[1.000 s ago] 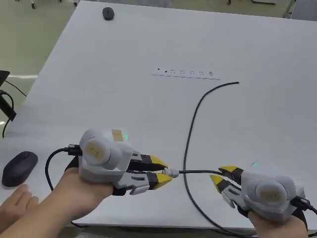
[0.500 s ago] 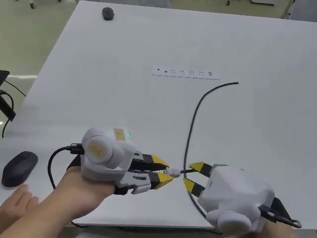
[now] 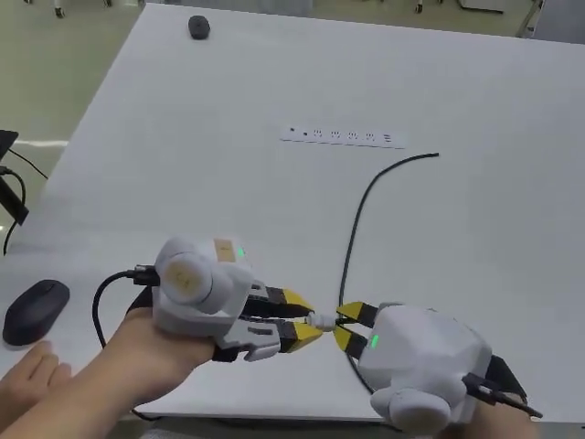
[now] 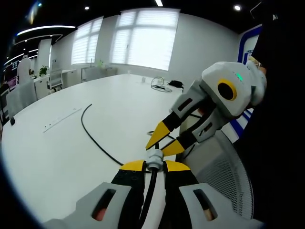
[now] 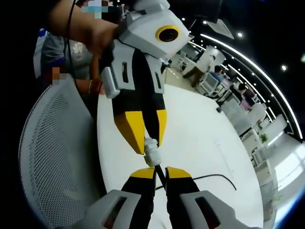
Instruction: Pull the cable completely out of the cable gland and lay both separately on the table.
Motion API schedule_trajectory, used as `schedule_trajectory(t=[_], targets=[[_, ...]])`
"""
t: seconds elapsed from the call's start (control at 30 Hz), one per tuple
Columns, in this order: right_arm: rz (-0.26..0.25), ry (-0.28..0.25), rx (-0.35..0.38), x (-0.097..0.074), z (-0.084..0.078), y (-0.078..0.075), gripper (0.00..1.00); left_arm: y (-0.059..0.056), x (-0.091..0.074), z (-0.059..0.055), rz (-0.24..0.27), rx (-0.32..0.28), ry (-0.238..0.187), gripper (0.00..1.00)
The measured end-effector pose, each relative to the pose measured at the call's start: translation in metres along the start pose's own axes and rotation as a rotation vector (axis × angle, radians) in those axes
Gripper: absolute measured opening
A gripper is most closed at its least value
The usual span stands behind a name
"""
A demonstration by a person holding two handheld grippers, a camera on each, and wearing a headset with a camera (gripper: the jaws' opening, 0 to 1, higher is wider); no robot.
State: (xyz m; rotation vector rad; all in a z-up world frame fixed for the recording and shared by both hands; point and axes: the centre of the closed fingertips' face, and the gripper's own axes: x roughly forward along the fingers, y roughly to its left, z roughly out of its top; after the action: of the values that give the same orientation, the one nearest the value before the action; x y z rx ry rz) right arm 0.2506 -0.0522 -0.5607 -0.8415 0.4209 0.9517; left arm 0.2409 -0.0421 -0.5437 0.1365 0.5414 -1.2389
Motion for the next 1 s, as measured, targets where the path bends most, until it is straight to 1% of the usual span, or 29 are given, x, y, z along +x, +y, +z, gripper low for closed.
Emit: schedule_trajectory(t=[0.07, 0.13, 0.17, 0.2, 0.23, 0.37, 0.53, 0.67, 0.7, 0.8, 0.83, 0.97, 1.0], targets=[[0.000, 0.001, 0.012, -0.001, -0.002, 0.000, 0.02, -0.001, 0.000, 0.000, 0.000, 0.003, -0.002, 0.15], [0.000, -0.006, 0.045, -0.002, -0.003, 0.000, 0.02, -0.002, 0.000, 0.002, -0.002, 0.007, -0.010, 0.15], [-0.004, -0.004, 0.054, -0.002, -0.004, 0.000, 0.01, -0.002, 0.001, 0.002, -0.003, 0.008, -0.010, 0.15], [-0.028, -0.014, 0.072, -0.004, -0.004, -0.004, 0.01, -0.002, 0.000, 0.003, 0.000, 0.012, -0.014, 0.15], [-0.028, -0.021, 0.090, -0.004, -0.005, -0.005, 0.01, -0.001, 0.000, 0.005, 0.001, 0.006, -0.020, 0.15], [-0.028, -0.026, 0.200, -0.006, -0.013, -0.009, 0.01, -0.001, -0.001, 0.006, 0.004, 0.012, -0.020, 0.15], [-0.031, -0.022, 0.344, -0.007, -0.028, -0.015, 0.02, 0.000, -0.002, 0.006, 0.011, 0.014, -0.021, 0.15], [-0.039, -0.006, 0.405, -0.007, -0.042, -0.020, 0.02, 0.000, -0.002, 0.005, 0.014, 0.018, -0.017, 0.15], [-0.041, -0.005, 0.434, -0.007, -0.046, -0.021, 0.02, 0.000, -0.002, 0.005, 0.014, 0.018, -0.017, 0.15], [-0.040, -0.001, 0.489, -0.008, -0.056, -0.023, 0.02, 0.000, -0.002, 0.005, 0.015, 0.017, -0.017, 0.15], [-0.042, -0.002, 0.526, -0.007, -0.059, -0.024, 0.02, -0.001, -0.003, 0.005, 0.016, 0.017, -0.016, 0.15], [-0.045, 0.006, 0.587, -0.007, -0.068, -0.025, 0.02, 0.000, -0.003, 0.005, 0.018, 0.019, -0.016, 0.15], [-0.044, 0.001, 0.624, -0.007, -0.071, -0.026, 0.02, 0.000, -0.003, 0.005, 0.019, 0.022, -0.016, 0.15]])
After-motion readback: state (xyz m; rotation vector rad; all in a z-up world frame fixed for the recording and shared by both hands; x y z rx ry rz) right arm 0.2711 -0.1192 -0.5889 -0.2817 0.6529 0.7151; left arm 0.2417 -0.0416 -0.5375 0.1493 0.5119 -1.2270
